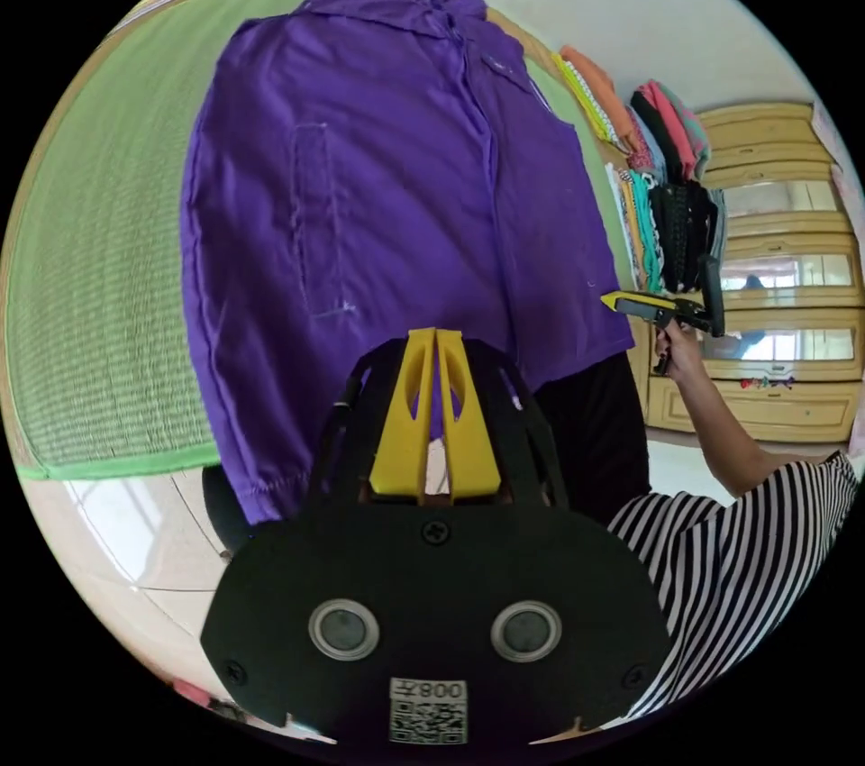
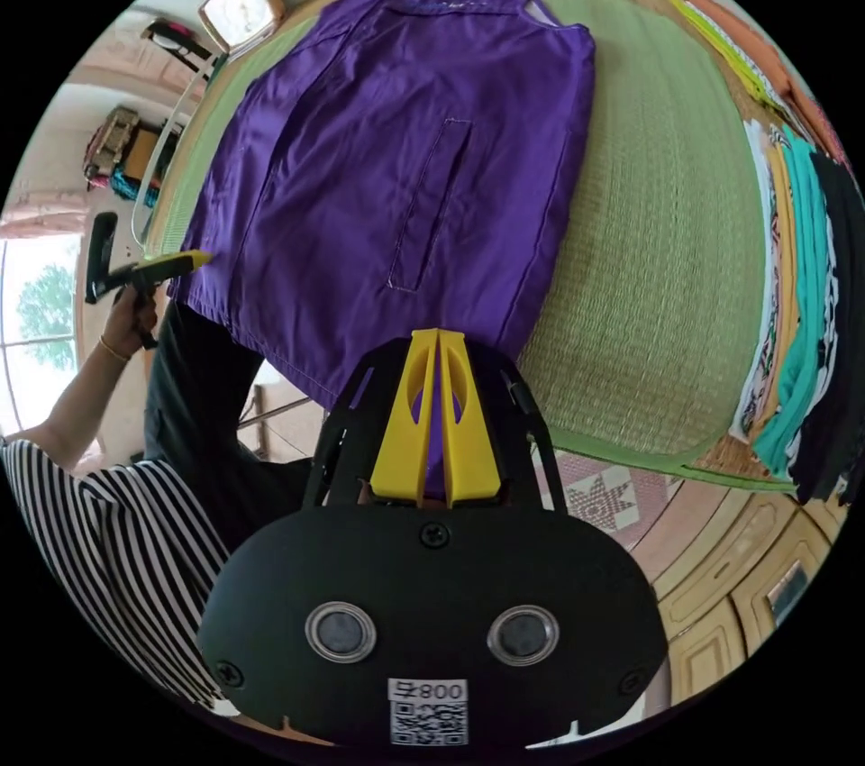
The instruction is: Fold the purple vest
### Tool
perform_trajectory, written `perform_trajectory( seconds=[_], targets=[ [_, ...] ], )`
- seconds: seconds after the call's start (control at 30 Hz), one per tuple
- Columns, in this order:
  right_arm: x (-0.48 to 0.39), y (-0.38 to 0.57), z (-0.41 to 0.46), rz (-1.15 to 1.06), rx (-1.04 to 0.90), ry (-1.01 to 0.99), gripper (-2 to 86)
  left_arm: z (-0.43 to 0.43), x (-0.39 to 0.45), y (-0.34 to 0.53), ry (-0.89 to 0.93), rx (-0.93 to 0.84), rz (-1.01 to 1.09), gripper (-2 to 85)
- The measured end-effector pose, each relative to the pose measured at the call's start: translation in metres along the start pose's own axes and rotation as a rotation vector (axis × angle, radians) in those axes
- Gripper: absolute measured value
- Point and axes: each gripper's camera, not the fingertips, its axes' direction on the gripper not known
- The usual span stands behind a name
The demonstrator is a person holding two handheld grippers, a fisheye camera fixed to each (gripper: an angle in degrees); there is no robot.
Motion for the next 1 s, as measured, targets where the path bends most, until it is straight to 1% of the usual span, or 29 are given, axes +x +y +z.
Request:
perform_trajectory(
  seconds=[0.07, 0.13, 0.3, 0.4, 0.5, 0.57, 0.73, 0.83, 0.93, 1.0],
  targets=[
    [0.007, 0.007, -0.013, 0.012, 0.033, 0.021, 0.3, -0.020, -0.014, 0.028, 0.022, 0.083, -0.043, 0.8],
    [0.012, 0.017, -0.025, 0.013, 0.066, 0.015, 0.5, -0.034, -0.026, 0.050, 0.009, 0.129, -0.077, 1.5],
    [0.046, 0.055, -0.038, 0.092, 0.123, -0.073, 2.3, -0.062, -0.065, 0.109, 0.009, 0.213, -0.191, 4.9],
    [0.072, 0.080, -0.040, 0.155, 0.147, -0.136, 5.0, -0.071, -0.085, 0.141, 0.034, 0.259, -0.255, 7.1],
    [0.099, 0.101, -0.041, 0.229, 0.179, -0.214, 7.8, -0.069, -0.100, 0.159, 0.064, 0.233, -0.284, 8.6],
    [0.117, 0.111, -0.037, 0.266, 0.177, -0.281, 9.9, -0.062, -0.111, 0.168, 0.078, 0.177, -0.297, 9.4],
    [0.145, 0.126, -0.027, 0.306, 0.169, -0.368, 11.7, -0.054, -0.129, 0.184, 0.160, 0.141, -0.309, 9.8],
    [0.163, 0.131, -0.018, 0.334, 0.161, -0.403, 11.9, -0.054, -0.137, 0.194, 0.195, 0.126, -0.306, 9.2],
    [0.174, 0.133, -0.007, 0.337, 0.118, -0.399, 11.5, -0.052, -0.142, 0.202, 0.171, 0.078, -0.294, 8.0],
    [0.183, 0.136, -0.005, 0.347, 0.123, -0.403, 11.2, -0.052, -0.146, 0.210, 0.153, 0.063, -0.305, 7.0]
  ],
)
